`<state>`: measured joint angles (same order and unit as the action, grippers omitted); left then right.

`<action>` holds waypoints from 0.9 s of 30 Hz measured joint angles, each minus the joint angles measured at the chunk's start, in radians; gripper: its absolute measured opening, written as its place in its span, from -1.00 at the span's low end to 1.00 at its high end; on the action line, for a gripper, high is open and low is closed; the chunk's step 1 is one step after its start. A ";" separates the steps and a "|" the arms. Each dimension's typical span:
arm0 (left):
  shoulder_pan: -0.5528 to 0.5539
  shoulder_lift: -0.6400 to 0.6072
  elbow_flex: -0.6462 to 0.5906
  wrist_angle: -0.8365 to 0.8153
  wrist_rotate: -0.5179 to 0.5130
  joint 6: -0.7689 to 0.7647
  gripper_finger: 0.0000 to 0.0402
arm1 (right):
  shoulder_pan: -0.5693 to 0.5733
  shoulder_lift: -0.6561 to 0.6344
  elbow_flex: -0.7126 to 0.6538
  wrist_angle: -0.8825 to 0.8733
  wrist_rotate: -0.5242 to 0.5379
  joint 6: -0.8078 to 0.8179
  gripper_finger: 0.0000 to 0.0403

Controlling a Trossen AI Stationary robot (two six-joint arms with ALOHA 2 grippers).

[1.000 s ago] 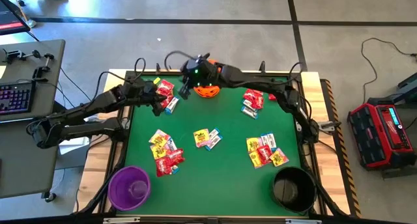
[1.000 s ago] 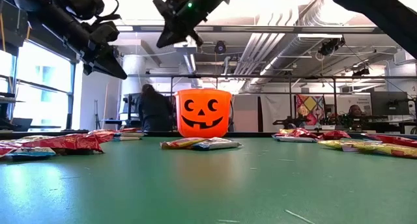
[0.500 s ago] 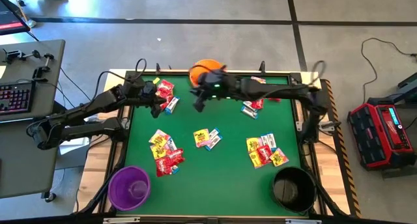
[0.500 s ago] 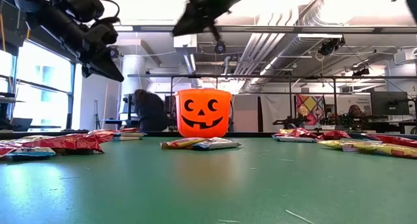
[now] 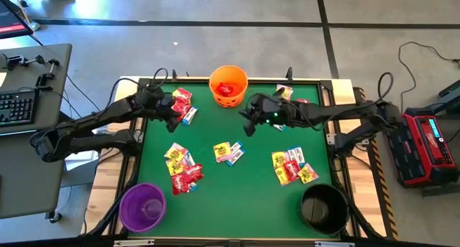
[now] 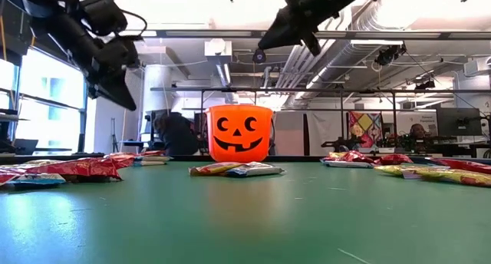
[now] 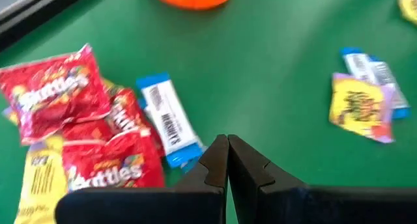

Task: Sort candy by brand, put in halloween buckets
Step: Put the red candy into the orange bucket

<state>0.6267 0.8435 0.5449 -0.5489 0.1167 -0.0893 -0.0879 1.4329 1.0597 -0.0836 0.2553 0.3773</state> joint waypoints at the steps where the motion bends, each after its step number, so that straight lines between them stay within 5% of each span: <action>1: -0.003 0.013 0.000 -0.003 -0.022 -0.010 -0.99 | 0.006 -0.004 -0.010 0.002 0.004 0.009 -1.00; 8: -0.035 0.119 0.000 -0.012 -0.198 0.052 -0.79 | 0.024 -0.005 -0.025 0.000 0.023 0.012 -1.00; 27: -0.036 0.388 0.000 0.121 -0.298 0.257 -0.09 | 0.023 -0.004 -0.025 -0.001 0.023 -0.031 -1.00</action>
<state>0.5907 1.2312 0.5449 -0.4281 -0.1809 0.1679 -0.0647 1.4288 1.0351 -0.0843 0.2779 0.3466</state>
